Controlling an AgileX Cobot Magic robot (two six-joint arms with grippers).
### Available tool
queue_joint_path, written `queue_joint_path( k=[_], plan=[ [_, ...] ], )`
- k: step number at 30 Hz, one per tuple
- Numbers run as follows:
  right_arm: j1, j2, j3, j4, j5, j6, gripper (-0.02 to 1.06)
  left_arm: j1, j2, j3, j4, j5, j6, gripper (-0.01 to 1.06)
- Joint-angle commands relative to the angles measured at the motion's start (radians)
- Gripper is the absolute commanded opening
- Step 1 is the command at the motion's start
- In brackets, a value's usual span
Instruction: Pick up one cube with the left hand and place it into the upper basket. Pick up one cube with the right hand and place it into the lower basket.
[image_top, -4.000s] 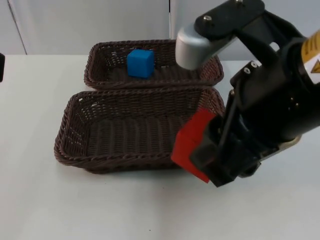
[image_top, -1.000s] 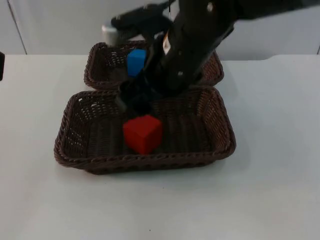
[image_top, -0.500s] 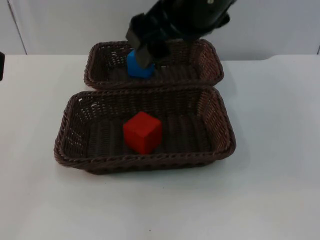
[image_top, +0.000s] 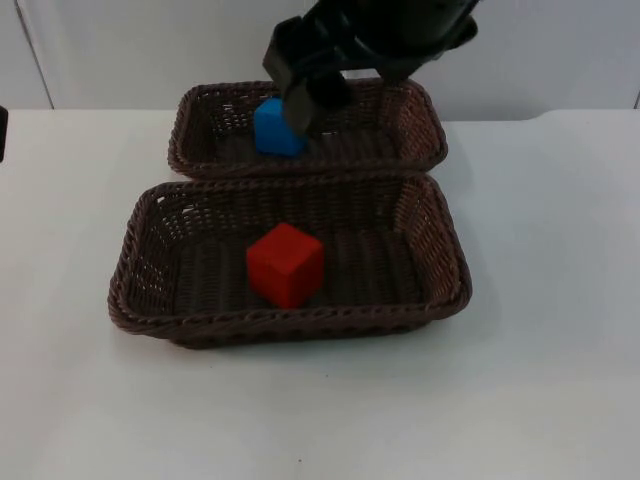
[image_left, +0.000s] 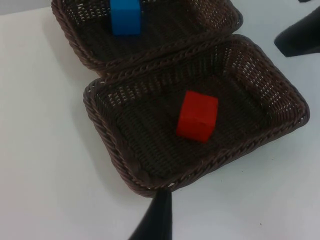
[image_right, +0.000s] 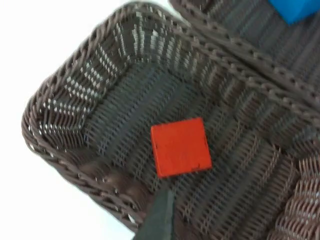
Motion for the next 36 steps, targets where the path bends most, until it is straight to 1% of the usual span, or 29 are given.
queue_joint_path(
  k=[1, 8, 17, 22, 27, 34, 36],
  plan=[
    [0.003, -0.016, -0.007, 0.001, 0.028, -0.007, 0.78, -0.001, -0.007, 0.005, 0.007, -0.01, -0.001, 0.85],
    [0.004, -0.017, 0.009, 0.004, 0.07, -0.007, 0.78, -0.001, -0.007, 0.005, 0.007, -0.01, -0.001, 0.85],
    [0.004, -0.017, 0.065, 0.024, 0.067, -0.007, 0.78, -0.001, -0.007, 0.005, 0.007, -0.01, -0.001, 0.85],
    [0.005, -0.024, 0.068, 0.033, 0.071, -0.007, 0.78, -0.001, -0.007, 0.005, 0.007, -0.01, -0.001, 0.85],
    [0.005, -0.061, 0.068, 0.052, 0.05, -0.007, 0.78, -0.001, -0.007, 0.005, 0.009, -0.01, -0.001, 0.85],
    [0.043, -0.161, 0.068, 0.069, 0.041, -0.009, 0.78, -0.001, -0.007, 0.005, 0.007, -0.01, -0.001, 0.85],
    [0.076, -0.207, 0.068, 0.071, 0.041, -0.01, 0.78, -0.001, -0.007, 0.005, 0.007, -0.01, -0.001, 0.85]
  ],
)
